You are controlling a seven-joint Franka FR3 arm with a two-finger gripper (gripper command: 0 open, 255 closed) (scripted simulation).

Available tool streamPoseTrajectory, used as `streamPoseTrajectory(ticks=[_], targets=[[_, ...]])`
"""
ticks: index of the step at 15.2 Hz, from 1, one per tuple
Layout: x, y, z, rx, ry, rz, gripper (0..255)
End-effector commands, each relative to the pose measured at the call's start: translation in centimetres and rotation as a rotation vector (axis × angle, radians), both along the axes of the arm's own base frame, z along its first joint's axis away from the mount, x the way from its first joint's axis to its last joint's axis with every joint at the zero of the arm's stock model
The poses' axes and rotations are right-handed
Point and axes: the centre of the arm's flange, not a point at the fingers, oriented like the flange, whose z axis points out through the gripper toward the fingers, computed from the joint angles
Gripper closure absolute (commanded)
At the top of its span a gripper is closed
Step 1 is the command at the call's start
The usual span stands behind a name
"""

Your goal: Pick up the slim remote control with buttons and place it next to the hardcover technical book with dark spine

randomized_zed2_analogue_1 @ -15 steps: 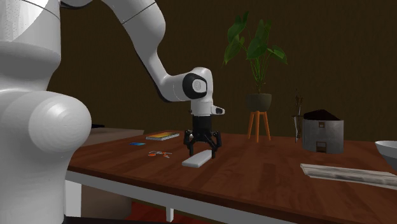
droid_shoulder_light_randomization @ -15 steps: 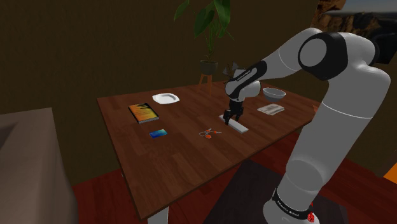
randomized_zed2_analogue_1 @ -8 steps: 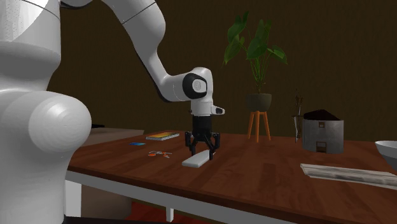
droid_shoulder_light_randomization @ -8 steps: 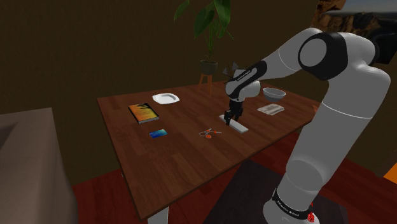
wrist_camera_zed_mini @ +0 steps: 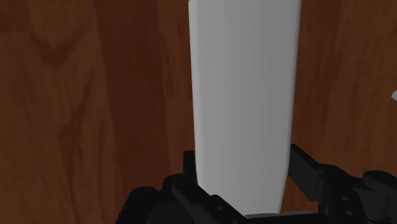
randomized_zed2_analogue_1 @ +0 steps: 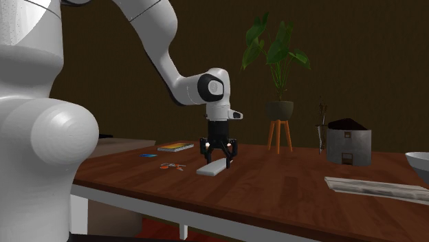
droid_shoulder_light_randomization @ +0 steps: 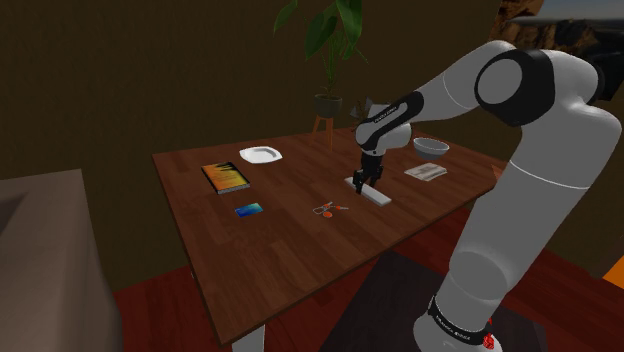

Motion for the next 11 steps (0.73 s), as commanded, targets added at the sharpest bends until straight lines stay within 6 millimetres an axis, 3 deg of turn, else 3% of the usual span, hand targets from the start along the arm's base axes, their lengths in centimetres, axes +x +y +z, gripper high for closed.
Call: streamPoseTrajectory(ticks=[1, 11], targets=[[0.0, 0.0, 1.0, 0.0, 0.0, 0.0, 255], [0.0, 0.0, 6.3, 0.0, 0.0, 0.0, 255]])
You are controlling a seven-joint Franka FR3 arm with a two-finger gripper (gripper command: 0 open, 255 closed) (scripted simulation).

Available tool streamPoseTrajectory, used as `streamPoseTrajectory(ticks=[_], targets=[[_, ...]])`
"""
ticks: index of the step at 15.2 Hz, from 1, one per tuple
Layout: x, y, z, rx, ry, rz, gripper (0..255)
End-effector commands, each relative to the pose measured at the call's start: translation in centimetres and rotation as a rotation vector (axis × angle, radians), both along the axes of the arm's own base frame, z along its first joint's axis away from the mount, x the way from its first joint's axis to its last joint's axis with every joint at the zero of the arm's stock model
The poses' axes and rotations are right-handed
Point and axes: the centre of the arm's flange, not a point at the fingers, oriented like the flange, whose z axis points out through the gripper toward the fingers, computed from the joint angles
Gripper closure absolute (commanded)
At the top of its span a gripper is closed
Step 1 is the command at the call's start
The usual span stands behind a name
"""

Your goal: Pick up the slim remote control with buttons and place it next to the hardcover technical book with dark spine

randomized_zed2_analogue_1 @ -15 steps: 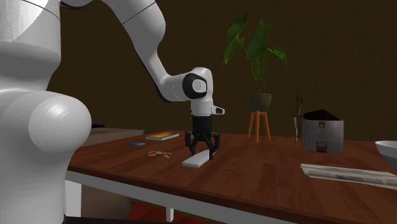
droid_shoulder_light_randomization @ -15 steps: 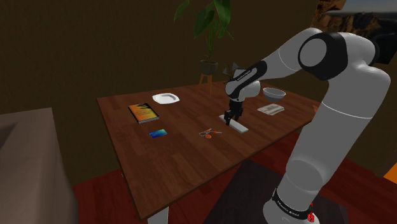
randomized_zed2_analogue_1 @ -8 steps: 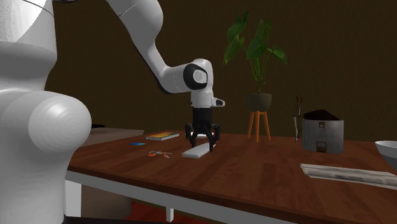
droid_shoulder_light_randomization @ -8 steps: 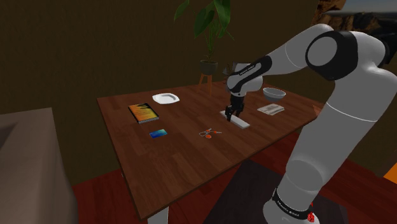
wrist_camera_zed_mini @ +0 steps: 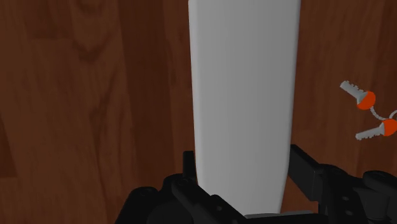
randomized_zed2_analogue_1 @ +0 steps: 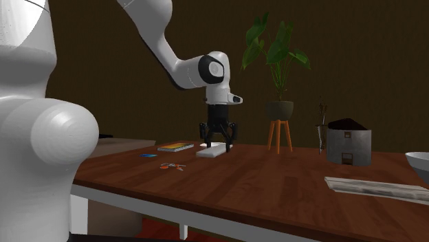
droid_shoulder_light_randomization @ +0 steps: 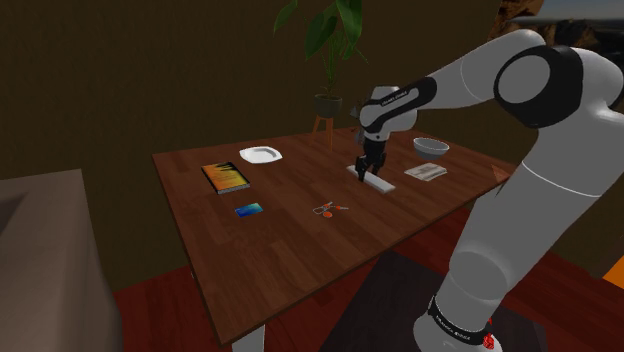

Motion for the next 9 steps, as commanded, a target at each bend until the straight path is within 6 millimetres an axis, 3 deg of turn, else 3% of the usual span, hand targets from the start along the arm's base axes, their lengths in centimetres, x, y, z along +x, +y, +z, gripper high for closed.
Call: streamPoseTrajectory(ticks=[1, 2, 9], targets=[[-0.1, -0.1, 1.1, 0.0, 0.0, 0.0, 255], [-0.1, -0.1, 1.4, 0.0, 0.0, 0.0, 255], [7.5, 5.2, 1.5, 0.0, 0.0, 0.0, 255]])
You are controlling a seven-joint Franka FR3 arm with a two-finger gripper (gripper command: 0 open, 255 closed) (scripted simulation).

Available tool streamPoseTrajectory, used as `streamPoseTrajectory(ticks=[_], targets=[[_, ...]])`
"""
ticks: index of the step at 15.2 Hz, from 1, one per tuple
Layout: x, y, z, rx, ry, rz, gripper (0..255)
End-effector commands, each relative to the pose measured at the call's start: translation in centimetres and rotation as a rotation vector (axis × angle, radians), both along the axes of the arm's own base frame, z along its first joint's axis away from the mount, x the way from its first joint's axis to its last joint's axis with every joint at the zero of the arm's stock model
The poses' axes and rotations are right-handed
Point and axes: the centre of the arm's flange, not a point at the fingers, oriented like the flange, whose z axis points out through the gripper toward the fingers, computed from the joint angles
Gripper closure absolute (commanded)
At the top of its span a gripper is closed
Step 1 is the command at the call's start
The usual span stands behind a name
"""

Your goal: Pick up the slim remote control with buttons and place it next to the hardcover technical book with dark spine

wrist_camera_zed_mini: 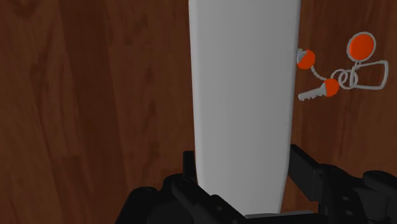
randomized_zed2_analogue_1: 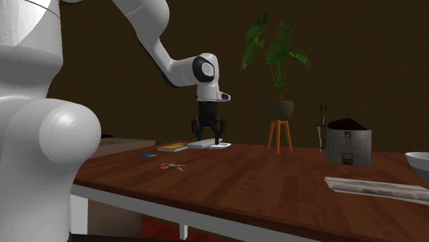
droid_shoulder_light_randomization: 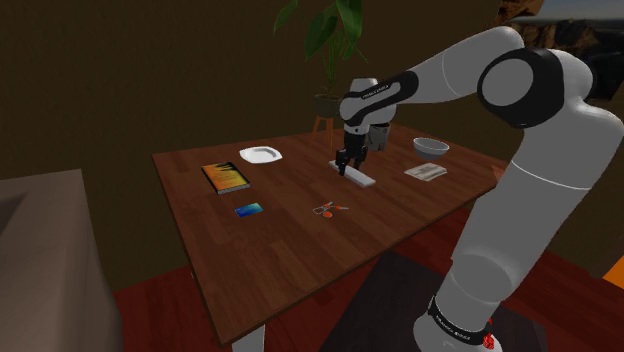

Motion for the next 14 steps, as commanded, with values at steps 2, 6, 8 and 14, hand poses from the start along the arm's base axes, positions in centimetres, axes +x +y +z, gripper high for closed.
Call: streamPoseTrajectory(ticks=[2, 6, 8, 14], targets=[[3.3, 2.3, -0.2, 0.001, -0.001, -0.001, 255], [7.6, 5.4, -0.1, 0.001, -0.001, -0.001, 255], [9.8, 6.9, -0.1, 0.001, -0.001, -0.001, 255], [16.2, 11.5, -0.1, 0.001, -0.001, -0.001, 255]])
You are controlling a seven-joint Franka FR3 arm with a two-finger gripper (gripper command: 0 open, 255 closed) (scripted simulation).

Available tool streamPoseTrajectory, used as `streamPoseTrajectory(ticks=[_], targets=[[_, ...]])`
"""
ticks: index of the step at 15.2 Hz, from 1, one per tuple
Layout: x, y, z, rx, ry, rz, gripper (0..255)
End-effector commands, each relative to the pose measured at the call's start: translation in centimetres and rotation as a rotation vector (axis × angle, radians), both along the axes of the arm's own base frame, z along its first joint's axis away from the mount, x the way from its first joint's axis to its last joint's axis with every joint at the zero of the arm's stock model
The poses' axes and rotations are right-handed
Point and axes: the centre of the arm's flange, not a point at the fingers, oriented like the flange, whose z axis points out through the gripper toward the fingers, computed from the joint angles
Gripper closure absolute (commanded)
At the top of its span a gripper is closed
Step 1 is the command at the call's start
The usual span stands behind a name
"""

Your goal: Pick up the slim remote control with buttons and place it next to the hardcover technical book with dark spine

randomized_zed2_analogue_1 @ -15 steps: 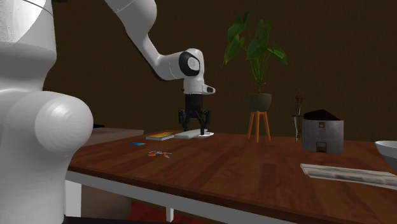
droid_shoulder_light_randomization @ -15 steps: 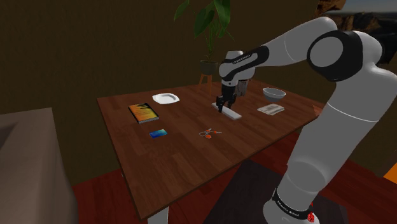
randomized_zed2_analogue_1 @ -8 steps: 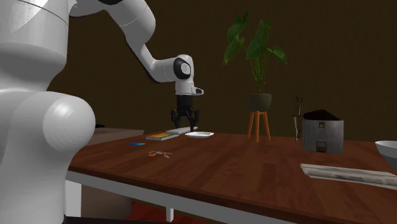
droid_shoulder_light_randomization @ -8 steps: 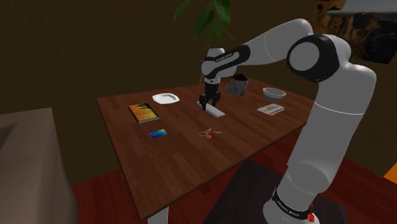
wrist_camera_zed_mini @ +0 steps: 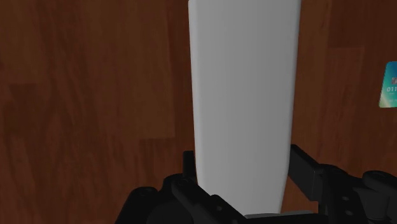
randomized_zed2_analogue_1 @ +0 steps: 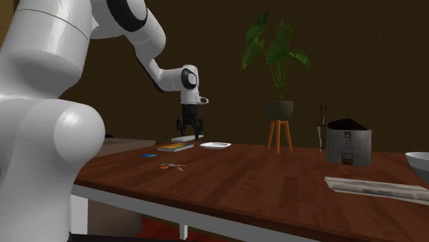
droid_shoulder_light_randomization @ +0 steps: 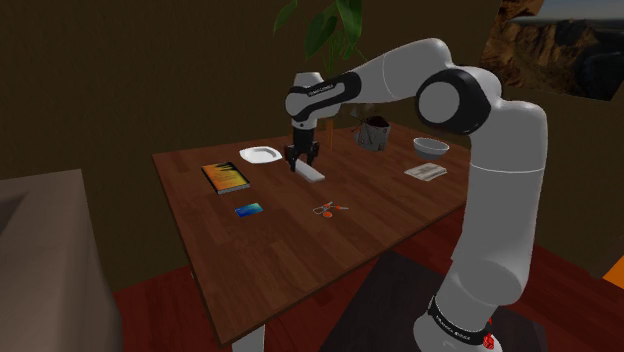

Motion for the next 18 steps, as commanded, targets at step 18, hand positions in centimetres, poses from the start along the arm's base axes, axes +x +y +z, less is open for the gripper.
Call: streamPoseTrajectory(ticks=[18], targets=[[9.7, 6.9, -5.3, 0.0, 0.0, -0.001, 255]])
